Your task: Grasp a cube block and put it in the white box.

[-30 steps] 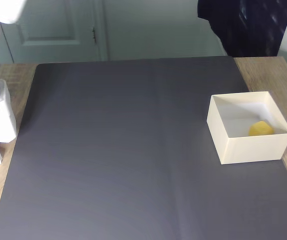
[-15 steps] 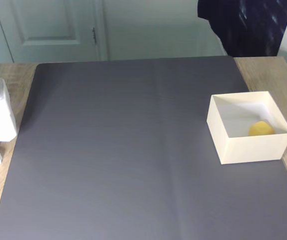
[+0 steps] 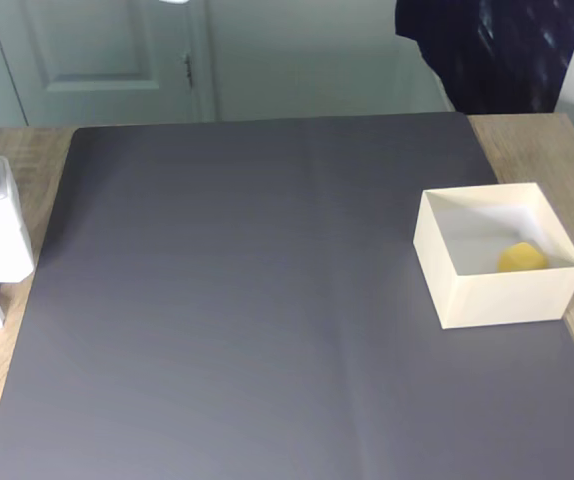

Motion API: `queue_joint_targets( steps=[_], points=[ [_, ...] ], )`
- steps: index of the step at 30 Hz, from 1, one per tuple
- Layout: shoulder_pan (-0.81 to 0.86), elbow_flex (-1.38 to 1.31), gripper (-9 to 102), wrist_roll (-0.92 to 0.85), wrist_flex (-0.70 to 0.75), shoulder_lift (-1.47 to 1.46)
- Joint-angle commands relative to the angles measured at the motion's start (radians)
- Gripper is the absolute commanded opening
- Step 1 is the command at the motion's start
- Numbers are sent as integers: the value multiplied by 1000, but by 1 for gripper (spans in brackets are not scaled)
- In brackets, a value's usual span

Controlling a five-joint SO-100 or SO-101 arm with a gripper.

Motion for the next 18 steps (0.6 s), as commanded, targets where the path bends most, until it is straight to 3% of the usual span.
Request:
queue_joint_targets(
  steps=[1,8,18],
  points=[
    [8,140,0,-11,-58,126],
    [74,540,0,-63,-179,476],
    [229,802,0,-101,-258,667]
  ],
)
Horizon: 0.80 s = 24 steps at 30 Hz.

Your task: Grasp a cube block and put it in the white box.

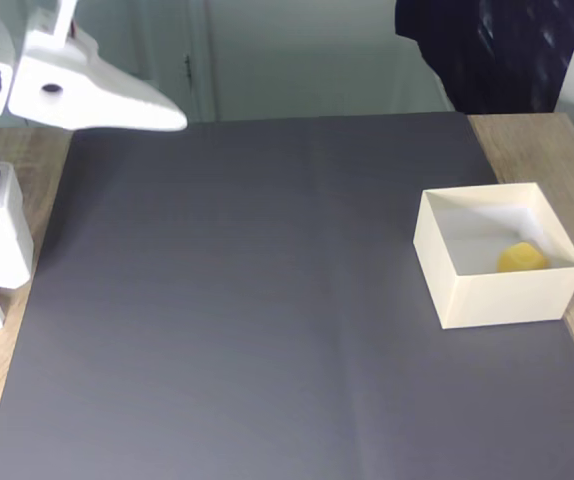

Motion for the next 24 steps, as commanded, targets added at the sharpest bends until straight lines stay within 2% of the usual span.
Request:
queue_joint_targets(
  steps=[1,10,24],
  points=[
    [43,48,0,-23,-23,55],
    [112,156,0,0,-95,57],
    [110,333,0,-21,-38,57]
  ],
)
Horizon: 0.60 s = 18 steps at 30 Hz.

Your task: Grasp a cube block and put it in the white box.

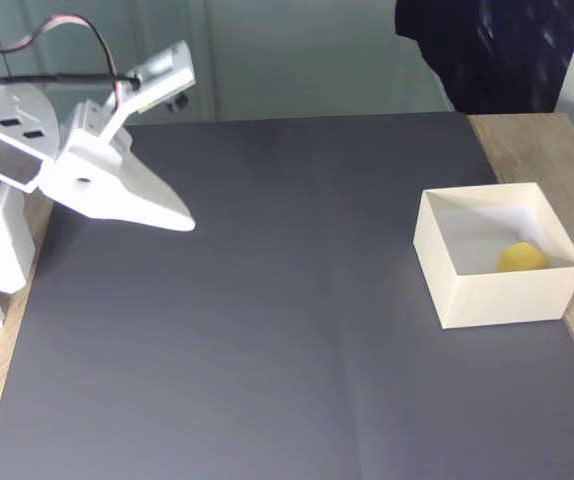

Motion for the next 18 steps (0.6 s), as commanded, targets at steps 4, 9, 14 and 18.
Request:
queue_joint_targets(
  steps=[4,9,14,18],
  points=[
    [2,51,0,-14,15,5],
    [-8,86,0,-28,38,5],
    [-21,121,0,-29,97,5],
    [-29,146,0,-41,158,5]
  ],
)
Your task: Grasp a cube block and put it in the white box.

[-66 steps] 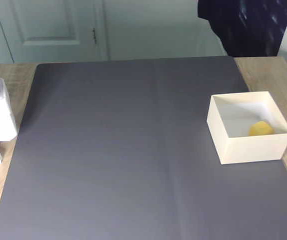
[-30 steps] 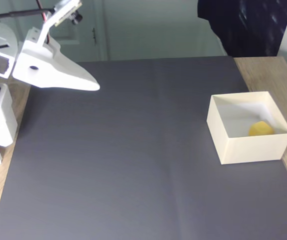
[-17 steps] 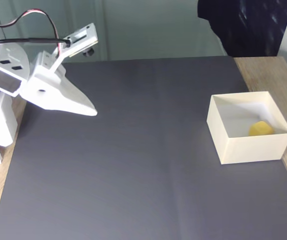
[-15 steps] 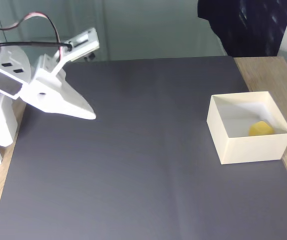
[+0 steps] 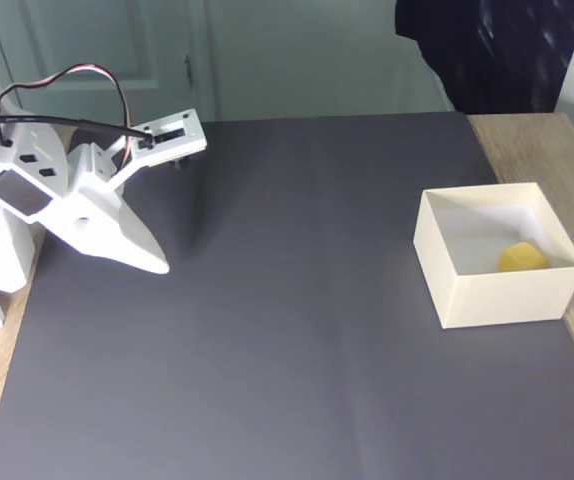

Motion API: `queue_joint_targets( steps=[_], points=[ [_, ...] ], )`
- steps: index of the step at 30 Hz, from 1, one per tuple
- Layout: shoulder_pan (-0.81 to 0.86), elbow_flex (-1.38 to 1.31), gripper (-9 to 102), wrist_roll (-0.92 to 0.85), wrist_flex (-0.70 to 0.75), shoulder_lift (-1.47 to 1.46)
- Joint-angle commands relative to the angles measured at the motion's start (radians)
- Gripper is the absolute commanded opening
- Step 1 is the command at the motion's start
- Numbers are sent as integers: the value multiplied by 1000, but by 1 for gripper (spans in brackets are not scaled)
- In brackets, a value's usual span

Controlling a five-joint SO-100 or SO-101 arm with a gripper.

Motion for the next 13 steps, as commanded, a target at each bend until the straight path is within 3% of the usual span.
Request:
queue_joint_targets(
  steps=[1,13],
  points=[
    [-6,9,0,-12,38,5],
    [-28,26,0,-38,100,6]
  ],
)
